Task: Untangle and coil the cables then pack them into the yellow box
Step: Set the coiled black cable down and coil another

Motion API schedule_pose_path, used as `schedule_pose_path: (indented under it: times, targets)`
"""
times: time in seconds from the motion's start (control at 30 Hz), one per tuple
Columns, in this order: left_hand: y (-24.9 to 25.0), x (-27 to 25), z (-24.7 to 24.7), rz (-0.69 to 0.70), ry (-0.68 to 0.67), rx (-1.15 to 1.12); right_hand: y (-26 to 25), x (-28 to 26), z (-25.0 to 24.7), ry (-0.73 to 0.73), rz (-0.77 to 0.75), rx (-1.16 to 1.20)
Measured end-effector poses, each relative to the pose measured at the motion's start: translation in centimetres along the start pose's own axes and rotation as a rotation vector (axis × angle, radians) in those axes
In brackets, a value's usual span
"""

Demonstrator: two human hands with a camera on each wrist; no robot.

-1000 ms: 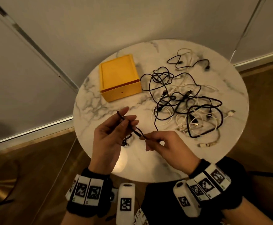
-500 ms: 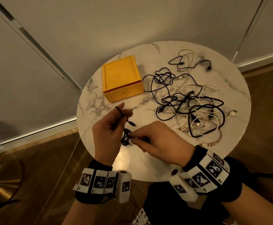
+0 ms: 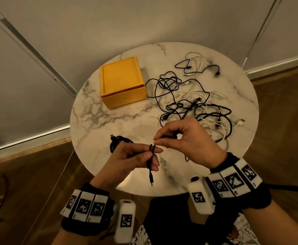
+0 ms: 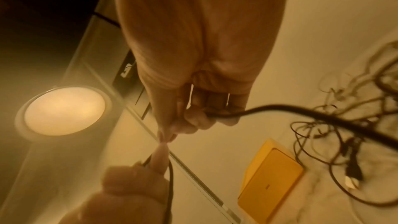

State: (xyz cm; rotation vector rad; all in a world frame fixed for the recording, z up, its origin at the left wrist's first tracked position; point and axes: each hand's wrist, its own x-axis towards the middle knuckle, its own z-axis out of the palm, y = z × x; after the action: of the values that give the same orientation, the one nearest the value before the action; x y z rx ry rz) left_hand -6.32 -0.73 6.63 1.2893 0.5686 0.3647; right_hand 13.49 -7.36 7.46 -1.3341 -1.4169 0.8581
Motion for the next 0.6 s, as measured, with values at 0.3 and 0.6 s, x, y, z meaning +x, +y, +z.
schedule_pose_path:
  times: [0.3,0.6]
  targets:
    - [-1.8,1.1,4.3,-0.124,-0.127,-0.349,2.2,-1.7,0.7,0.154,0.095,0.484]
    - [-0.9,2.0,3.2,0.006,0.061,-0.467,4.9,-3.2,2.8,0.196,0.215,0.59]
